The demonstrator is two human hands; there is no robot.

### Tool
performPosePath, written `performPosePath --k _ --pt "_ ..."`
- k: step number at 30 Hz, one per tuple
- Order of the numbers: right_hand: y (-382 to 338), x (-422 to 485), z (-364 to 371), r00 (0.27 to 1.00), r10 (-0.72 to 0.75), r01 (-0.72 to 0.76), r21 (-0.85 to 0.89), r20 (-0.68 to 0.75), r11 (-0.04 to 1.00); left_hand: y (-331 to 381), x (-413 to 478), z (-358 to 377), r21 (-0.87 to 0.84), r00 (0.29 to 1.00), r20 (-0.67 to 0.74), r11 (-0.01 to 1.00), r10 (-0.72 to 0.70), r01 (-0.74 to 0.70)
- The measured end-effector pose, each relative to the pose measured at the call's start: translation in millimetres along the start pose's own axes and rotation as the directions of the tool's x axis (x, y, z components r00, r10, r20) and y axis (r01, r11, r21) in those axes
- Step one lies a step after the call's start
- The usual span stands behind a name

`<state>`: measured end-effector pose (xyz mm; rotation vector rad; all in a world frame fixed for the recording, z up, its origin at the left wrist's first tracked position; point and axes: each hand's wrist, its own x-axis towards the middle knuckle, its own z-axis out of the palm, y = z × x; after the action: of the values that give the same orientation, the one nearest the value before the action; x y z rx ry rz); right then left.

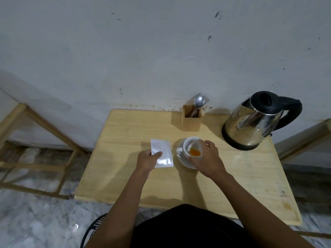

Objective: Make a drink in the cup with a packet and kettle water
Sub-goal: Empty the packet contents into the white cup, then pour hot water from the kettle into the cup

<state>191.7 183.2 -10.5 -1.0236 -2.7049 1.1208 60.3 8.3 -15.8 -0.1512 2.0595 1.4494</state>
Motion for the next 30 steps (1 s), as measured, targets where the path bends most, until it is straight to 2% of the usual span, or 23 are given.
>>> performPosePath --k 5,8,10,11,13,15,16,18,22,25,27,30 --pt "9 25 2 0.996 0.057 -0.049 -0.113 0.062 0.992 -15 25 5 0.137 0.999 0.014 0.99 0.043 -0.044" --pt "12 34 0 0.991 0.069 -0.055 -0.125 0.116 0.991 -21 38 14 0.297 0.996 -0.027 0.952 0.08 -0.068" --pt "14 36 -1 0.991 0.063 -0.049 -0.117 0.122 0.992 -32 39 19 0.522 0.972 -0.088 0.841 0.217 -0.141" --pt "15 37 -1 0.991 0.056 -0.042 -0.112 0.121 0.993 -37 40 21 0.65 0.946 -0.1 0.741 0.308 -0.172" --pt "17 37 -1 0.993 0.041 -0.03 -0.097 0.111 0.995 -48 40 24 0.816 0.906 -0.026 0.532 0.423 -0.225" --pt "18 37 0 0.994 0.033 -0.026 -0.066 0.107 0.997 -55 43 27 0.889 0.895 0.097 0.366 0.436 -0.274" --pt "18 37 1 0.994 0.033 -0.028 -0.049 0.107 0.998 -56 43 27 0.902 0.89 0.132 0.319 0.436 -0.29" --pt "19 35 2 0.993 0.04 -0.037 -0.026 0.111 0.999 -55 41 27 0.906 0.879 0.157 0.288 0.45 -0.309" --pt "21 35 2 0.991 0.04 -0.038 -0.018 0.127 0.999 -54 40 26 0.877 0.863 0.171 0.327 0.475 -0.353" --pt "22 32 -4 0.994 0.035 -0.038 0.024 0.103 0.999 -53 41 28 0.817 0.857 0.169 0.417 0.487 -0.398" --pt "27 24 -12 0.997 0.057 -0.062 0.1 0.052 0.993 -46 34 35 0.696 0.854 0.159 0.558 0.494 -0.453" --pt "41 7 -25 0.993 0.086 -0.067 0.216 -0.081 0.974 -27 14 53 0.411 0.911 0.185 0.814 0.368 -0.411"
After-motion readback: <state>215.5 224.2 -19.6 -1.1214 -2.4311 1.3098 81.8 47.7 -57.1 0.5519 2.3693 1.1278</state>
